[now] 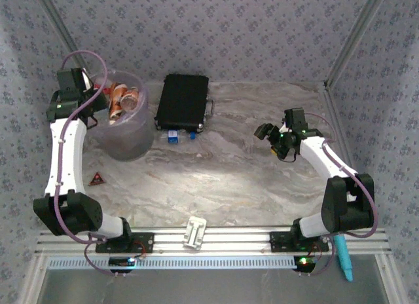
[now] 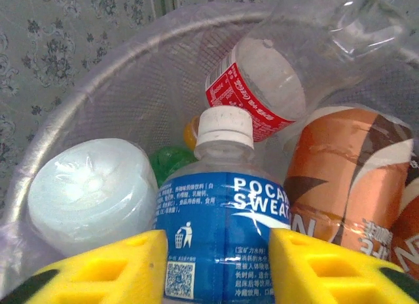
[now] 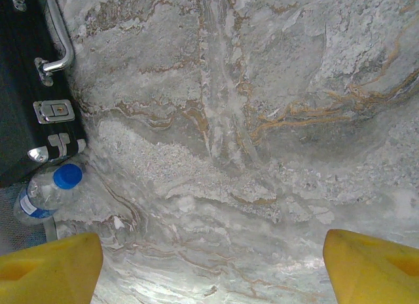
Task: Put the plastic bottles in the bin
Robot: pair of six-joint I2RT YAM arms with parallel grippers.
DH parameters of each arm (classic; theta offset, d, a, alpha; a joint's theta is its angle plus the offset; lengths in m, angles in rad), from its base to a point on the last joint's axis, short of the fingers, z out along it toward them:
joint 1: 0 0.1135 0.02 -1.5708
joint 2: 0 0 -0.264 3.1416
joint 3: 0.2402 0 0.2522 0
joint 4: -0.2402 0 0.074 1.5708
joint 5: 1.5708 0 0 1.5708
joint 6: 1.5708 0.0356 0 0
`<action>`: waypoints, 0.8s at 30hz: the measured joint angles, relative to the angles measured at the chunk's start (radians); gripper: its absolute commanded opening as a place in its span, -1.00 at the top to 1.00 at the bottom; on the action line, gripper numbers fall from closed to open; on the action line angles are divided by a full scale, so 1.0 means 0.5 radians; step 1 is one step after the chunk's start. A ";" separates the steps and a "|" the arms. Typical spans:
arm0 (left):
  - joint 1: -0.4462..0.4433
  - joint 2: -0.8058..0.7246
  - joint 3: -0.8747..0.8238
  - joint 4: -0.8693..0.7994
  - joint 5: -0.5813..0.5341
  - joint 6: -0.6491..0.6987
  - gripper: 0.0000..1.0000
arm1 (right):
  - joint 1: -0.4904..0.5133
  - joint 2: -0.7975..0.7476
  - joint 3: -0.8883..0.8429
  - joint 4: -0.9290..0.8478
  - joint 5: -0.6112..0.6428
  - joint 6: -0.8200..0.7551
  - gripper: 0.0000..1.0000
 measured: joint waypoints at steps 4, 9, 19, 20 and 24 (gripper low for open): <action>-0.016 0.068 0.268 -0.178 -0.016 0.034 -0.33 | 0.004 0.000 0.000 0.000 0.001 0.000 -0.78; -0.164 0.091 0.600 -0.287 -0.085 0.093 -0.44 | 0.014 0.000 0.000 0.000 0.000 -0.001 -0.78; -1.037 0.110 0.793 -0.495 -0.393 0.173 -0.60 | 0.021 0.005 0.037 -0.002 0.001 -0.008 -0.78; -1.129 0.120 0.793 -0.520 -0.430 0.165 -0.60 | 0.021 0.005 0.045 -0.002 0.001 -0.008 -0.78; -1.373 0.178 0.779 -0.563 -0.487 0.063 -0.61 | 0.018 0.005 0.054 -0.002 0.001 -0.008 -0.78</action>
